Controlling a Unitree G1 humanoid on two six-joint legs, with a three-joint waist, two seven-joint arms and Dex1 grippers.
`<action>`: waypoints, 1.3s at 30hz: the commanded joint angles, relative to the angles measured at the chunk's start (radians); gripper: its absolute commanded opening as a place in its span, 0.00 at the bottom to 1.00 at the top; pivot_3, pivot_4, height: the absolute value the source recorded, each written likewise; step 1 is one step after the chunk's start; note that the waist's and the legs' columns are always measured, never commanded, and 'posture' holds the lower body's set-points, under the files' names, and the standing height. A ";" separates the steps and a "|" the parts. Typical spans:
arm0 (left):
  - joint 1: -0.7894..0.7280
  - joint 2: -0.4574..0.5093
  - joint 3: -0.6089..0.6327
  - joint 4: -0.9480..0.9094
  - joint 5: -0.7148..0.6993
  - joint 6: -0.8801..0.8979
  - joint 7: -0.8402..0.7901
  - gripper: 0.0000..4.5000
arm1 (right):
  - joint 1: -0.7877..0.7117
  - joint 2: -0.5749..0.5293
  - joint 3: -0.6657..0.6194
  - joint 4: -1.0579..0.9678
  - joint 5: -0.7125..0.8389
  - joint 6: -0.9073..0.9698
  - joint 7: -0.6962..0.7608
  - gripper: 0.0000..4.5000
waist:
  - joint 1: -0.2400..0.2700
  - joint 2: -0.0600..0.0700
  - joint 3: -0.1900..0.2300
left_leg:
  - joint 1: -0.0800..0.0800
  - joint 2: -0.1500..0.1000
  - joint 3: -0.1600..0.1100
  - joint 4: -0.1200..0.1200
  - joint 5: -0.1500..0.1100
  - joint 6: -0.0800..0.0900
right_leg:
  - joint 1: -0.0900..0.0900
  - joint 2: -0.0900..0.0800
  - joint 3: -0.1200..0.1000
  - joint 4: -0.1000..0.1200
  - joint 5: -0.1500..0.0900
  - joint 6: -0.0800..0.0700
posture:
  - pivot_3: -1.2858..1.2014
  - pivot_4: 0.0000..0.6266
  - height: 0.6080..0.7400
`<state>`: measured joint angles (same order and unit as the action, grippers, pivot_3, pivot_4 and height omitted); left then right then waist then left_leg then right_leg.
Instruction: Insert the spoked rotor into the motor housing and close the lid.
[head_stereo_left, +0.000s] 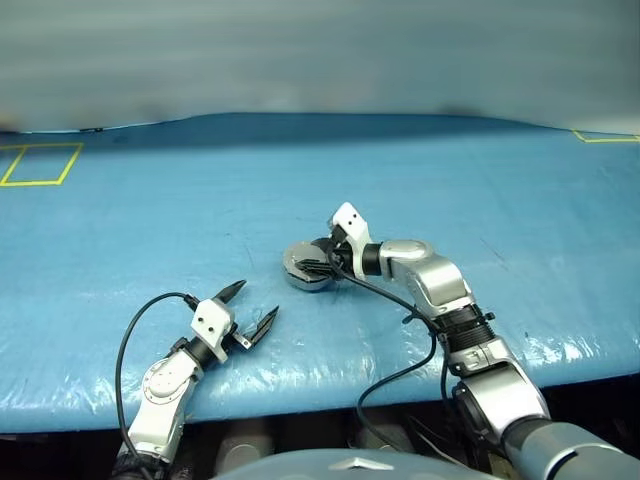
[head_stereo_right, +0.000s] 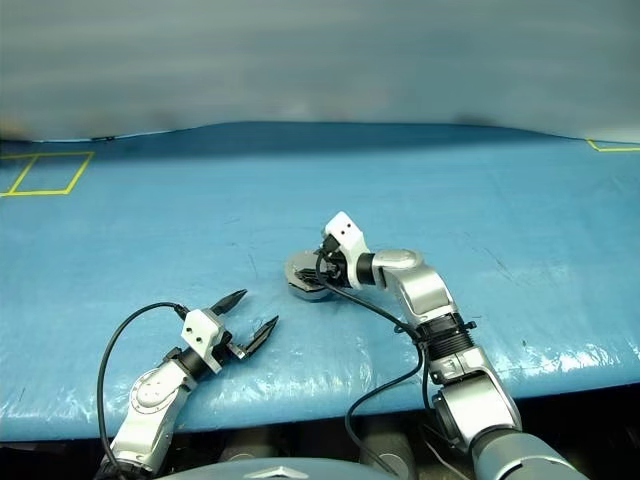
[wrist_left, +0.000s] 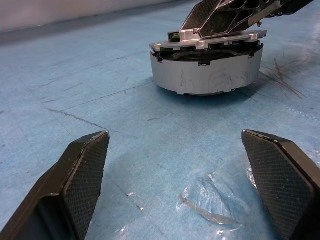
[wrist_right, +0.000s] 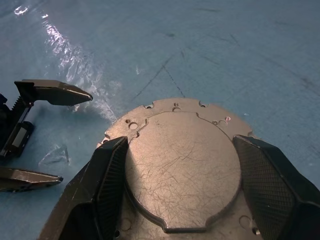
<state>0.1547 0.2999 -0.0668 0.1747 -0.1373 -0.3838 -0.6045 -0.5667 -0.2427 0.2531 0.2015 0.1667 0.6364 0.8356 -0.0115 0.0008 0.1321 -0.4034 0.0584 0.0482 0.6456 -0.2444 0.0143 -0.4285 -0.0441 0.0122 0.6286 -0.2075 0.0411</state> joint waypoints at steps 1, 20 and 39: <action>0.010 0.002 -0.004 0.006 0.011 0.013 0.006 1.00 | 0.026 -0.035 0.073 0.034 -0.087 -0.034 -0.039 0.67 | 0.000 0.000 0.000 | 0.000 0.000 0.000 0.000 0.000 0.000 | 0.000 0.000 0.000 0.000 0.000 0.000 | 0.52 0.24 1.00; 0.014 0.000 -0.011 -0.015 0.008 0.029 0.008 1.00 | -0.035 -0.092 0.147 0.118 -0.127 -0.033 -0.014 0.67 | -0.001 -0.001 -0.001 | 0.000 0.001 0.000 0.001 0.000 0.000 | 0.000 0.000 0.000 0.000 0.000 0.001 | 0.52 0.24 1.00; 0.014 0.000 -0.010 -0.014 0.005 0.033 0.010 1.00 | -0.004 -0.098 0.236 0.203 -0.242 -0.100 -0.101 0.67 | -0.002 -0.004 -0.017 | 0.006 0.003 0.003 0.001 -0.002 -0.003 | 0.002 -0.014 -0.009 0.000 0.000 0.001 | 0.52 0.24 1.00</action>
<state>0.1680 0.2990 -0.0745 0.1596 -0.1339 -0.3526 -0.5912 -0.6305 -0.2988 0.4320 0.2724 0.0309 0.4837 0.7822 -0.0132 -0.0028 0.1152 -0.3971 0.0616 0.0518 0.6469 -0.2460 0.0115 -0.4261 -0.0615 -0.0012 0.6288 -0.2078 0.0420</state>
